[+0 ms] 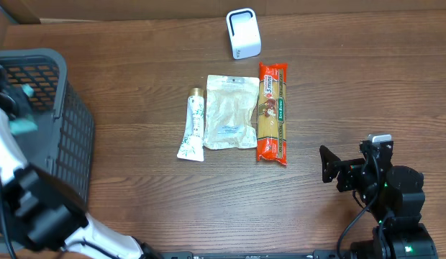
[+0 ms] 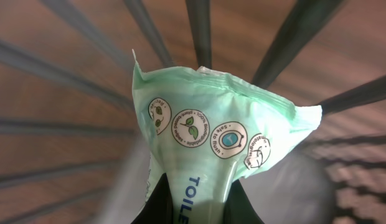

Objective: Scan the item barcode

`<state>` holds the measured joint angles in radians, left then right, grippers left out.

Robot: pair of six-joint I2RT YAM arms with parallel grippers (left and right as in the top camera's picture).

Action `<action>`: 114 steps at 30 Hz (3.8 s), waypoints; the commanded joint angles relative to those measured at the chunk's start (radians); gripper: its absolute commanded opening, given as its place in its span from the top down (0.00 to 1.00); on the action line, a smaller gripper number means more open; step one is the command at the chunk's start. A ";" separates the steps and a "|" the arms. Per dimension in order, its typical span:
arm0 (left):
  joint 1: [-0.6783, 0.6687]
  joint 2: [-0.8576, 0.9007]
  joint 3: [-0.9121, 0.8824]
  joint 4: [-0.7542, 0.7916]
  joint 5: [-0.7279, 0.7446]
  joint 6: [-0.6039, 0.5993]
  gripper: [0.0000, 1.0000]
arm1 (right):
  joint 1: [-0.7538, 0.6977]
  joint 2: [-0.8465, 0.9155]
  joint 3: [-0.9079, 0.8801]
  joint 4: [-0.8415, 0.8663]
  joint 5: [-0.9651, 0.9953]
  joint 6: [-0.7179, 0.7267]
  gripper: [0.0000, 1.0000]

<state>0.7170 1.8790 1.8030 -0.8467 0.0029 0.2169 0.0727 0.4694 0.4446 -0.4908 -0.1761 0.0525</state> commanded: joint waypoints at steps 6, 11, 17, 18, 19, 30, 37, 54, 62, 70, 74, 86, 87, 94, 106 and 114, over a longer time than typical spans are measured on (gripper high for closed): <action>-0.023 -0.349 0.085 -0.020 0.167 -0.314 0.96 | 0.006 -0.002 -0.006 0.005 0.003 0.000 0.00; -0.092 -0.435 0.085 -0.075 0.583 -0.314 0.96 | 0.006 -0.002 -0.006 0.005 0.003 0.000 0.00; -0.312 -0.408 0.077 -0.275 0.560 -0.270 0.96 | 0.006 -0.002 -0.006 0.005 0.003 0.000 0.00; -0.366 -0.392 0.073 -0.314 0.507 -0.264 0.96 | 0.006 -0.002 -0.006 0.005 0.003 0.000 0.00; -0.406 -0.378 0.069 -0.338 0.459 -0.264 0.96 | 0.006 -0.002 -0.006 0.005 0.003 0.000 0.00; -0.720 -0.114 -0.057 -0.360 0.075 -0.400 0.96 | 0.006 -0.002 -0.006 0.005 0.003 0.000 0.00; -0.750 0.043 -0.238 -0.183 0.076 -0.491 0.96 | 0.006 -0.002 -0.006 0.005 0.003 0.000 0.00; -0.750 0.151 -0.341 0.018 0.303 -0.527 0.14 | 0.006 -0.002 -0.006 0.005 0.003 0.000 0.00; -0.750 0.021 -0.108 -0.161 0.311 -0.458 0.13 | 0.006 -0.002 -0.006 0.005 0.003 0.000 0.00; -0.750 -0.164 0.059 -0.344 0.301 -0.417 0.13 | 0.006 -0.002 -0.006 0.006 0.003 0.000 0.00; -0.750 -0.283 0.064 -0.399 0.294 -0.395 0.13 | 0.006 -0.002 -0.006 0.038 0.003 0.000 0.00; -0.748 -0.514 0.064 -0.602 0.250 -0.219 0.01 | 0.006 -0.002 -0.006 0.025 0.026 0.000 0.00; -0.746 -0.523 0.064 -0.617 0.248 -0.219 0.00 | 0.006 -0.002 -0.006 0.024 0.026 0.000 0.00; -0.677 -0.603 0.064 -0.669 0.248 -0.227 0.00 | 0.006 -0.002 -0.006 0.016 -0.058 0.005 0.00; -0.637 -0.726 0.060 -0.715 0.179 -0.247 0.00 | 0.006 0.230 0.313 -0.169 -0.167 0.026 0.00; -0.637 -0.801 -0.012 -0.709 0.143 -0.247 0.00 | 0.006 0.463 0.496 -0.290 -0.246 0.027 0.00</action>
<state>0.0746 1.1061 1.8229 -1.5631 0.1722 -0.0410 0.0727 0.8967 0.9092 -0.7780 -0.3614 0.0772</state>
